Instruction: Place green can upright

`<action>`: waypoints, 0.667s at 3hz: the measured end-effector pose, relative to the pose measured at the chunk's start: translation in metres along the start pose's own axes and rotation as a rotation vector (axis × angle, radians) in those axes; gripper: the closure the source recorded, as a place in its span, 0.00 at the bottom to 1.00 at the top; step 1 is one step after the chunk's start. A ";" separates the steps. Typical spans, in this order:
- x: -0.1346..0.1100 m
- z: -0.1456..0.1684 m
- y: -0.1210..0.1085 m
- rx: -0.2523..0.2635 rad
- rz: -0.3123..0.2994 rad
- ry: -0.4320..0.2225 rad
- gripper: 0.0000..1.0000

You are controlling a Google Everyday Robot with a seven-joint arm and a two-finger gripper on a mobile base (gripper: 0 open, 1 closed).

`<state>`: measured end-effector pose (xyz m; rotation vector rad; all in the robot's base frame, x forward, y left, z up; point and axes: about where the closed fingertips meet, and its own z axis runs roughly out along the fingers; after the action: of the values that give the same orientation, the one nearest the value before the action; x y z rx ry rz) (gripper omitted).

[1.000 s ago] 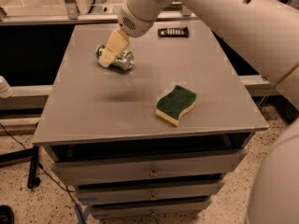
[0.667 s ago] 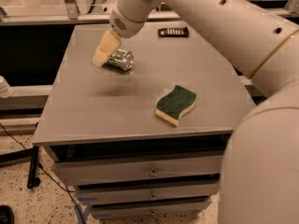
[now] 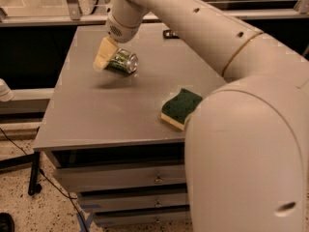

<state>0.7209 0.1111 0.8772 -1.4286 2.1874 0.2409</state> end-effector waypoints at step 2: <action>0.004 0.047 -0.009 -0.036 -0.047 0.103 0.00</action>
Offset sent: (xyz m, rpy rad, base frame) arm 0.0334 0.0105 -0.0563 -0.1503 0.0875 0.0601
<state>0.7422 0.1230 0.8363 -1.5418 2.2387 0.1955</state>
